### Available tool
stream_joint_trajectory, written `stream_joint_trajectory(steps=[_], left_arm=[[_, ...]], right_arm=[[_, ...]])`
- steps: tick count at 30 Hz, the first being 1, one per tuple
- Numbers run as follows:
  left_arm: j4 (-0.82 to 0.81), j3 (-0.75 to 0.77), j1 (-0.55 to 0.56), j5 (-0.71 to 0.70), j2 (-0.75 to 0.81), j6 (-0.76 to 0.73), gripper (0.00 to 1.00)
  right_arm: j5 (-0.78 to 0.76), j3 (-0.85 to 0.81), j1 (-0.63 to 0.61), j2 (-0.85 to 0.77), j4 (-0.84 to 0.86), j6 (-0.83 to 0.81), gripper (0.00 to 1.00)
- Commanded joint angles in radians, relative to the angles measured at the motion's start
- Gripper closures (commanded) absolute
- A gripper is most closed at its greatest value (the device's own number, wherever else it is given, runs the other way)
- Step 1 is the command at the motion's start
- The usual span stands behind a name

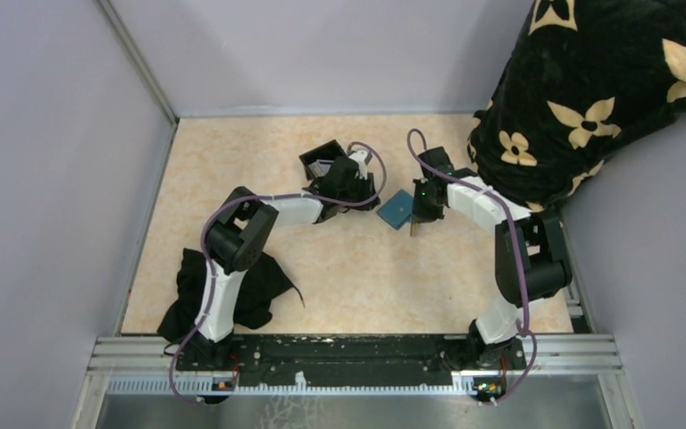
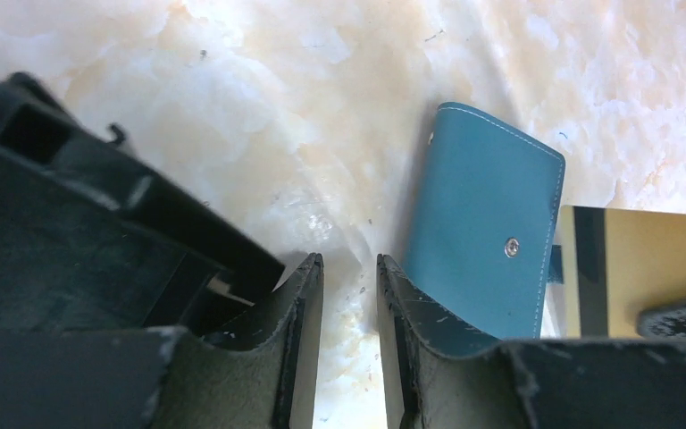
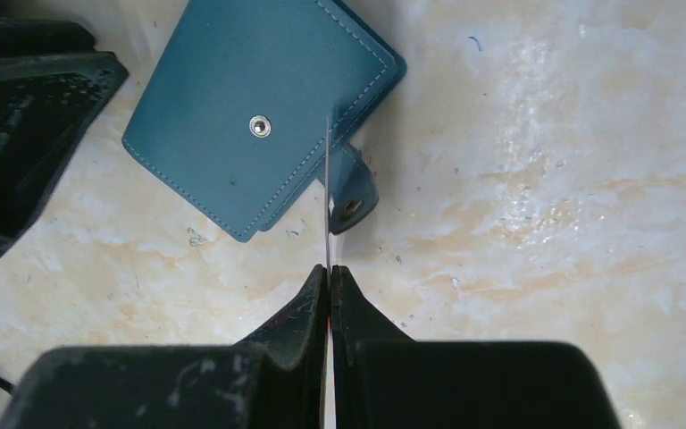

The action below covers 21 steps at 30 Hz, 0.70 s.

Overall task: Put the credit cards into the card holder
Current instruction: Open the card holder at the center of the board.

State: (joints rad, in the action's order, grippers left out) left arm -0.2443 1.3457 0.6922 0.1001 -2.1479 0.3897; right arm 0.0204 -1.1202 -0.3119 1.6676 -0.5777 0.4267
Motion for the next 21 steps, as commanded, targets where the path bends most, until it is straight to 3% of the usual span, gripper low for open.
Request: stream_joint_trajectory(steps=[1, 21], left_arm=[[0.025, 0.048, 0.023, 0.001, -0.030, -0.030, 0.66], [0.006, -0.125, 0.088, 0.025, 0.041, 0.016, 0.77]], right_arm=[[-0.020, 0.009, 0.027, -0.089, -0.007, -0.019, 1.00], [0.130, 0.134, 0.127, -0.137, 0.156, -0.001, 1.00]])
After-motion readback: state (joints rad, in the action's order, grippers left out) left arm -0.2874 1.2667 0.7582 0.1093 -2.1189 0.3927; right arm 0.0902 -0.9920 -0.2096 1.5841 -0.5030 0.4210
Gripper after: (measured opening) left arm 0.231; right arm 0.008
